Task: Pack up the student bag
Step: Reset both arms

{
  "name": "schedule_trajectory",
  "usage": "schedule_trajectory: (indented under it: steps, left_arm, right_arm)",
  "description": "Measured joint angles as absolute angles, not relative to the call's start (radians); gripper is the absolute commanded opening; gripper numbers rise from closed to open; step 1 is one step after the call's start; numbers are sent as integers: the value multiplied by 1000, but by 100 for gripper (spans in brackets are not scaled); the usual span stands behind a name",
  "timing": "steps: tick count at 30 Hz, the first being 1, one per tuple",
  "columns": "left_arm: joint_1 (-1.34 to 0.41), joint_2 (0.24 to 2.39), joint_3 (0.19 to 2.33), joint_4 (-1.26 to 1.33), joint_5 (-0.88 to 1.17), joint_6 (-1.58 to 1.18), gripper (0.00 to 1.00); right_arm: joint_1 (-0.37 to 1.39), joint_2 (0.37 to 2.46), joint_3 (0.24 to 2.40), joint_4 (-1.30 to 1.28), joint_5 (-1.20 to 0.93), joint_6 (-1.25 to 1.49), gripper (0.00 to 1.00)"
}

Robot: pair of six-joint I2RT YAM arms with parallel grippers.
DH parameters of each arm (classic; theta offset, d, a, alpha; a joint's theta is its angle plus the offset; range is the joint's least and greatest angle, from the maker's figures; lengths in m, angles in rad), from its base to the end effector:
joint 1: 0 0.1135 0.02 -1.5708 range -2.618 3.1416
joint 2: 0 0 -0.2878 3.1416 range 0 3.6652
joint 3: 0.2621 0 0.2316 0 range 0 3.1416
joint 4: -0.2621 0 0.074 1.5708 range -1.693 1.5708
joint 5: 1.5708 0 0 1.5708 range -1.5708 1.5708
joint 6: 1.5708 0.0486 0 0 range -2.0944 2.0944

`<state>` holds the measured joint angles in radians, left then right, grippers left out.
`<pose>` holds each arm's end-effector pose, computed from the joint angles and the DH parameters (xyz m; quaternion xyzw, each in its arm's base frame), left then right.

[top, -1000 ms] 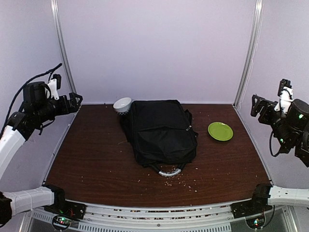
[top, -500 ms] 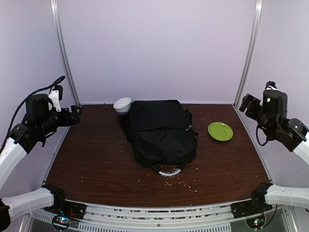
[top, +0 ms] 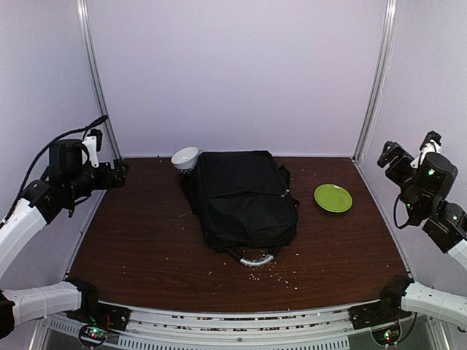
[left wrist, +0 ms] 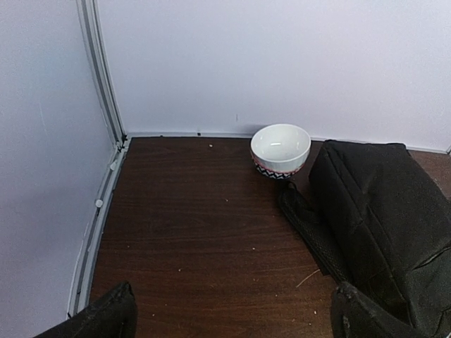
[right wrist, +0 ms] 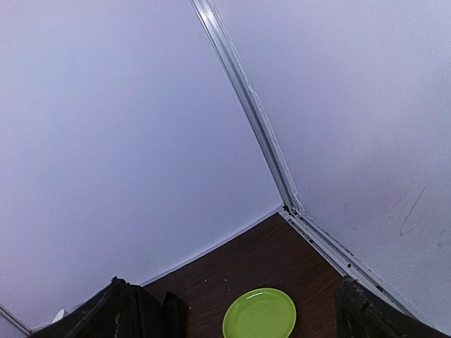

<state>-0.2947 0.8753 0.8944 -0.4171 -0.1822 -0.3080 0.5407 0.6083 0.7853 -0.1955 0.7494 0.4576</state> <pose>0.1656 -0.0411 0.3515 -0.0558 0.8291 -0.0912 0.5487 0.1054 0.0246 0.3744 0.2286 0.6742 0.0828 0.6974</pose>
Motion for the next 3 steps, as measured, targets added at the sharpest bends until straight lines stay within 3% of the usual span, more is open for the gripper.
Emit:
schedule_trajectory:
  steps: [3]
  left_arm:
    - [-295,878,895,-417,-182,-308,98]
  right_arm:
    - [541,612,768,-181,733,445,99]
